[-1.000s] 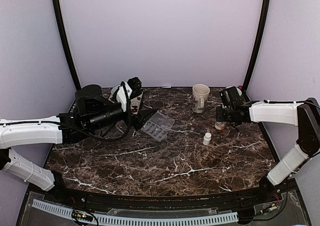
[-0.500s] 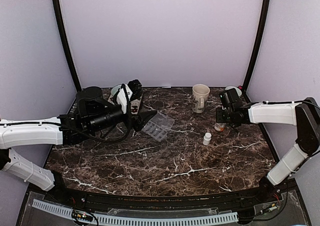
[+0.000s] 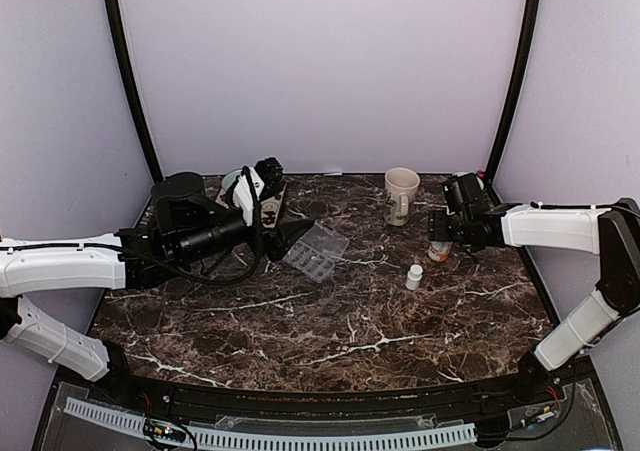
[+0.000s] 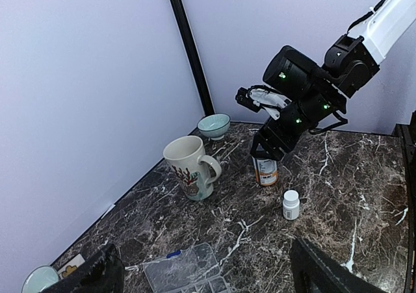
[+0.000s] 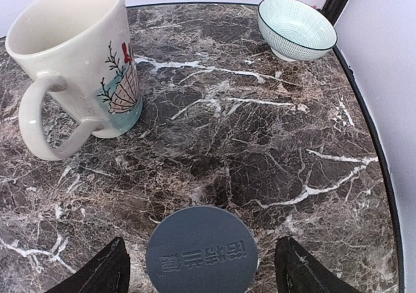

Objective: Sort the pills into containers
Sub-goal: Place the pill bottle at the center of the board, then pick up the pill bottle from the center of the board.

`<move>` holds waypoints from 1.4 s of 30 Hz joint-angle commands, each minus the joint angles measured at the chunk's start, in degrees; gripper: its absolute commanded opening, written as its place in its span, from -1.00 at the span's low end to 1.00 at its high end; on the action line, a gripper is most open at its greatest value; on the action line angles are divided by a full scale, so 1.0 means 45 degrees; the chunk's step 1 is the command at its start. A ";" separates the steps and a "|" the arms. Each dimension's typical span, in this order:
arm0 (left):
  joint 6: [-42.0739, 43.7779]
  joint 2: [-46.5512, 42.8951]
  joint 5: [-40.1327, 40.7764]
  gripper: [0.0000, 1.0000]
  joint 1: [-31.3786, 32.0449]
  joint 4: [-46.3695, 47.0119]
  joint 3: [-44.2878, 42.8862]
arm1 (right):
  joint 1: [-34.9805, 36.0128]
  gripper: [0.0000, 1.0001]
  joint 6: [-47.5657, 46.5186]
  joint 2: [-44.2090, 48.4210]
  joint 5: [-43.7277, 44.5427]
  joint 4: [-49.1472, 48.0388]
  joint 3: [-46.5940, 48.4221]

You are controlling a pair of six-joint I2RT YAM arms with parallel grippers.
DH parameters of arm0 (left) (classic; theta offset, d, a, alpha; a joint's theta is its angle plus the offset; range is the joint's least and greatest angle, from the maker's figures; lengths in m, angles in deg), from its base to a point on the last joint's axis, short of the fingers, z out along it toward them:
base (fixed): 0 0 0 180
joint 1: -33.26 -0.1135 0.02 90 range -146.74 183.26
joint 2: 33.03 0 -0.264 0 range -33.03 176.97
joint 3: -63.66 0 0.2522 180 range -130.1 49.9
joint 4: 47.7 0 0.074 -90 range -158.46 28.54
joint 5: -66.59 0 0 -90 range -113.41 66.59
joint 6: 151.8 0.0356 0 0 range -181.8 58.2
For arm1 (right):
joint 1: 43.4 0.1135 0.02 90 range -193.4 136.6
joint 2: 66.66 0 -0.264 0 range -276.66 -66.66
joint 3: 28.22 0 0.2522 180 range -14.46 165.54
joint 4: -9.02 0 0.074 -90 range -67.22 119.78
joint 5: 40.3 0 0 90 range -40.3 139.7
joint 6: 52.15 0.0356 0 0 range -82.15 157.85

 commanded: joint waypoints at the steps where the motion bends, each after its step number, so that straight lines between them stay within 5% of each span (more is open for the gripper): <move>1: -0.0167 -0.0226 -0.0025 0.83 0.0096 0.0252 -0.0041 | -0.0050 0.58 0.0100 0.0714 0.0082 -0.0242 -0.0103; 6: -0.0234 -0.0222 0.0097 0.84 0.0096 0.0259 -0.0107 | 0.0007 0.72 0.0163 0.1928 -0.0298 -0.0404 -0.0266; 9: -0.0271 -0.0196 0.0167 0.84 0.0096 0.0199 -0.0209 | 0.0004 0.98 0.0365 0.3050 -0.0581 -0.1031 -0.0606; 21: -0.1459 -0.0665 0.1340 0.98 0.0039 -0.0209 -0.0375 | -0.0088 1.00 0.1471 0.5309 0.0451 -0.2703 -0.1037; 29: -0.2769 -0.0568 0.1823 0.98 -0.0200 -0.0584 -0.0401 | -0.0036 0.60 0.1070 0.6236 -0.1629 -0.2471 -0.1725; 42: -0.4003 -0.0204 0.1255 0.98 -0.0750 -0.0504 0.0082 | 0.3138 0.57 0.1844 0.3923 0.0280 0.1419 -0.0322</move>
